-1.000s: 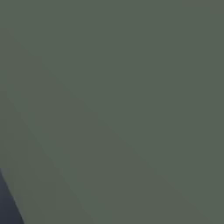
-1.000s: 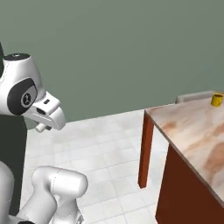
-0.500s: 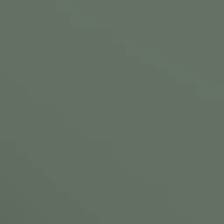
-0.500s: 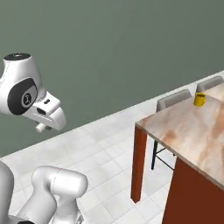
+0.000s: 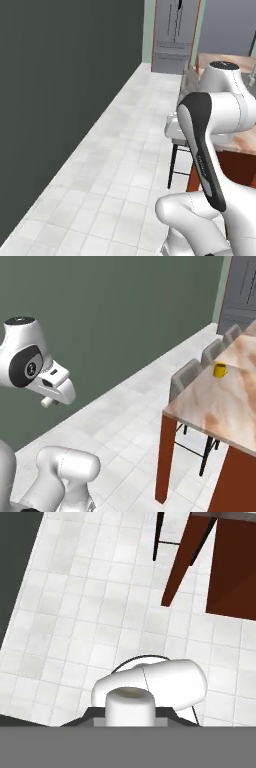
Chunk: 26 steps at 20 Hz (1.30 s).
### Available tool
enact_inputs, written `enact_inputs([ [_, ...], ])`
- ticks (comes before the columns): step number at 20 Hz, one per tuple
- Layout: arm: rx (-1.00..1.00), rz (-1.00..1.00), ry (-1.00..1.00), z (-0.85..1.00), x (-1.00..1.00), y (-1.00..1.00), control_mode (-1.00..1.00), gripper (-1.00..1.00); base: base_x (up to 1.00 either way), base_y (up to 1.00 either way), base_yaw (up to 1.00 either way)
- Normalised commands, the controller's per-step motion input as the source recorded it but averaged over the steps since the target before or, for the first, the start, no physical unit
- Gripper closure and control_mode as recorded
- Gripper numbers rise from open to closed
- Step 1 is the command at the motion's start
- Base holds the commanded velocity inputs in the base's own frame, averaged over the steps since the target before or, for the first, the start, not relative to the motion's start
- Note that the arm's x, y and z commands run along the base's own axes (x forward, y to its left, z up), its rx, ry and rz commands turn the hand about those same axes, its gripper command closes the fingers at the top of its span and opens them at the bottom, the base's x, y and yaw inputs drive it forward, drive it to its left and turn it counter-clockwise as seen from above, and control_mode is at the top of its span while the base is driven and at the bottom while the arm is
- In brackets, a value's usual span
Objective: Pick up the marshmallow and place it in the cup of hot chocolate on the dining counter.
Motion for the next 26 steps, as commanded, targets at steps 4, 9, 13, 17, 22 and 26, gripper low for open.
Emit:
enact_inputs([
  [4, 0.00, 0.00, 0.00, 0.00, 0.00, 0.00, 1.00, 1.00, 1.00, 1.00, -0.50],
  [9, 0.00, 0.00, 0.00, 0.00, 0.00, 0.00, 1.00, 1.00, 1.00, 1.00, -0.54],
  [13, 0.00, 0.00, 0.00, 0.00, 0.00, 0.00, 1.00, 1.00, 1.00, 1.00, -0.54],
  [17, 0.00, 0.00, 0.00, 0.00, 0.00, 0.00, 1.00, 1.00, 1.00, 0.99, -0.57],
  [22, 0.00, 0.00, 0.00, 0.00, 0.00, 0.00, 1.00, 1.00, 0.81, 0.43, -0.72],
  [26, 0.00, 0.00, 0.00, 0.00, 0.00, 0.00, 1.00, 1.00, 0.72, 0.25, -0.74],
])
